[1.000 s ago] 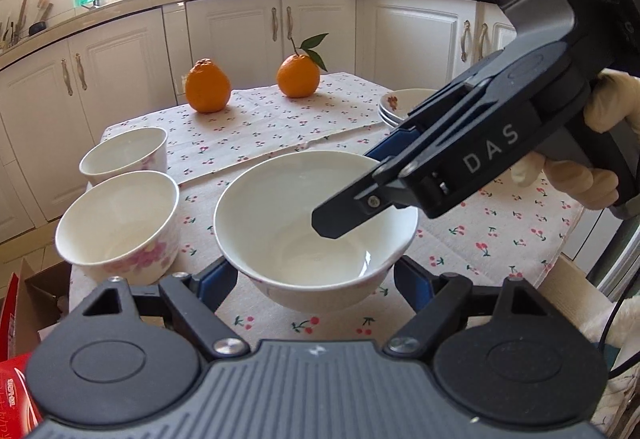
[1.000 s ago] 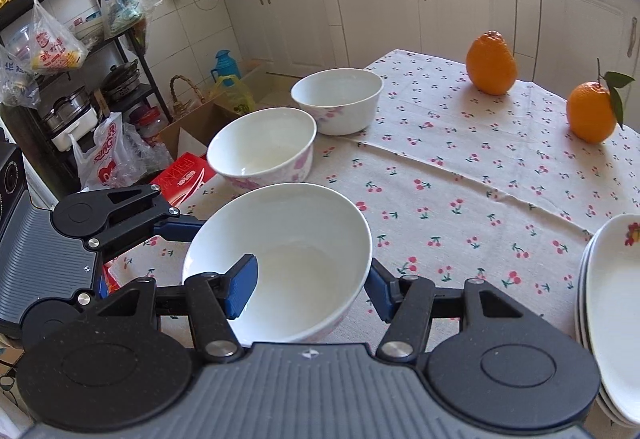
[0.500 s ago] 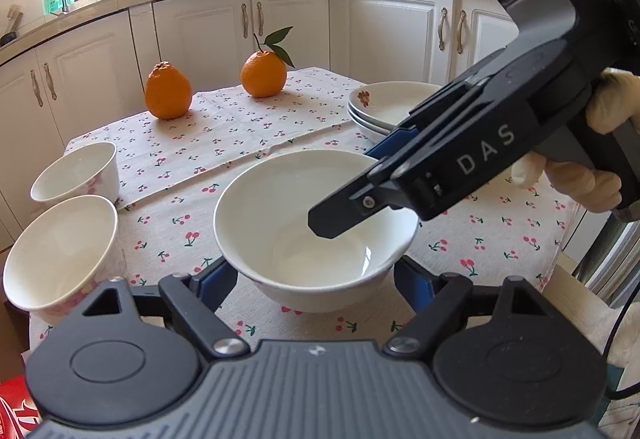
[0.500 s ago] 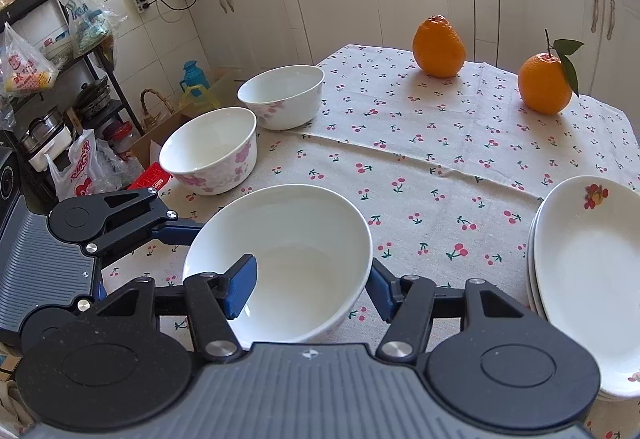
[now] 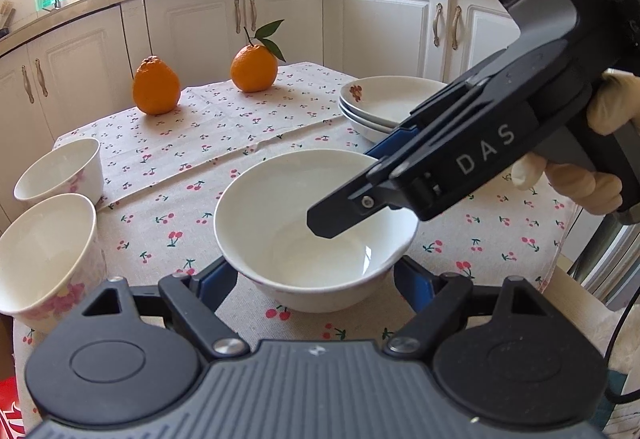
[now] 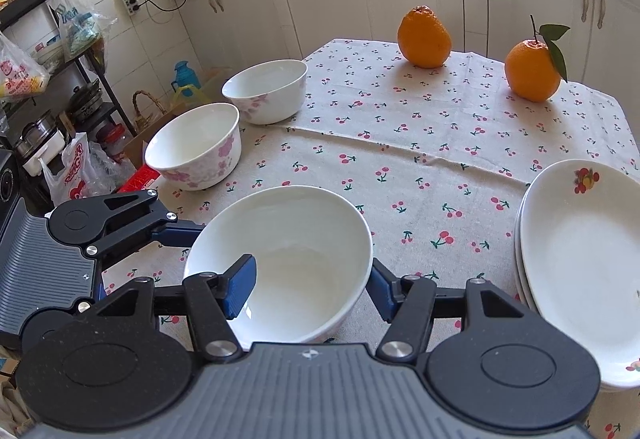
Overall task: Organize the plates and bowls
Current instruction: 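Carry the white bowl with the right gripper beside the plate stack, then set the bowl down, open the right gripper and withdraw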
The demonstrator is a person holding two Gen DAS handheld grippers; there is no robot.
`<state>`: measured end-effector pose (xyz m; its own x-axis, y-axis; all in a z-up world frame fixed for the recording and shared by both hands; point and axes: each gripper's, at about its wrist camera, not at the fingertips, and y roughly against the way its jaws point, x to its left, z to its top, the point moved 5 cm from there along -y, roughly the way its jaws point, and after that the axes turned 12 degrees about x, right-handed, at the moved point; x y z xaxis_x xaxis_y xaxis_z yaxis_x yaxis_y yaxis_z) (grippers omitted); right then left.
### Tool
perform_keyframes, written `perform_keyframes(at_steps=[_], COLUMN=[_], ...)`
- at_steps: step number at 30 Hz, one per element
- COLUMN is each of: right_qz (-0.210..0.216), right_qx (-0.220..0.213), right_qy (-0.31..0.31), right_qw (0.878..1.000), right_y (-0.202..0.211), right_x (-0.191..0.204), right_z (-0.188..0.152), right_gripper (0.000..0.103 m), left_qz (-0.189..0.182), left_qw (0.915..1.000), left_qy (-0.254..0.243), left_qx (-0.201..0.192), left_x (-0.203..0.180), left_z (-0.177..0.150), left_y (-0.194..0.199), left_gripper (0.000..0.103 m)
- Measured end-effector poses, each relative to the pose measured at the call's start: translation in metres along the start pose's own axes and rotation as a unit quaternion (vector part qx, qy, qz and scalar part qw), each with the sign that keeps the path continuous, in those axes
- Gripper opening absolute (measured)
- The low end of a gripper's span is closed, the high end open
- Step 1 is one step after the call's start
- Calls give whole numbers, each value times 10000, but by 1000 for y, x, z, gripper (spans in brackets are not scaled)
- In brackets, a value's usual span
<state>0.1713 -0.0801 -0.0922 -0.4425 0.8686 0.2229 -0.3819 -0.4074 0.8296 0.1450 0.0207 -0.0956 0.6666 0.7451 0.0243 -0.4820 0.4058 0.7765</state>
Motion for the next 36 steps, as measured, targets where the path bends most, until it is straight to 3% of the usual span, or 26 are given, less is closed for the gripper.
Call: perform_keyframes(at_steps=[3,4,6,8,15,21,30,36], right_qz=[3,2,-56,-141,-281,-437,-519,-490], right_qx=[1,-7,-98,-191,-211,-334,-340,-282], right_qy=[5,14,50,117,205,543,1326,1817], right_qw=[10000,10000,9999,9996,9992,9970,9892,9817], right_y=[0,0,3,6,8,13,1,-15], right_x=[0,1,3,5,11,27,62,87], right_z=[0,1,2,3,7,17,41,53], right_gripper=[68,71,96,103,103,103,103,103], left_qz=[-1,15,44,5,11,286,920,1127], left_qw=[10000,10000,9999,9998,9999,9990,9934,9885], left_qy=[1,-23,-54,-47,74,278,675,996], left_qx=[-36,-81,-158,-208,-129,-178,-118,-124], left_x=[1,1,1,1,3,17,74,123], left_z=[0,0,0,-1,-13,-26,-43,-40], left_y=[0,2,5,8,19,44,78,90], left_gripper=[86,90,99,100,100,100,100,100])
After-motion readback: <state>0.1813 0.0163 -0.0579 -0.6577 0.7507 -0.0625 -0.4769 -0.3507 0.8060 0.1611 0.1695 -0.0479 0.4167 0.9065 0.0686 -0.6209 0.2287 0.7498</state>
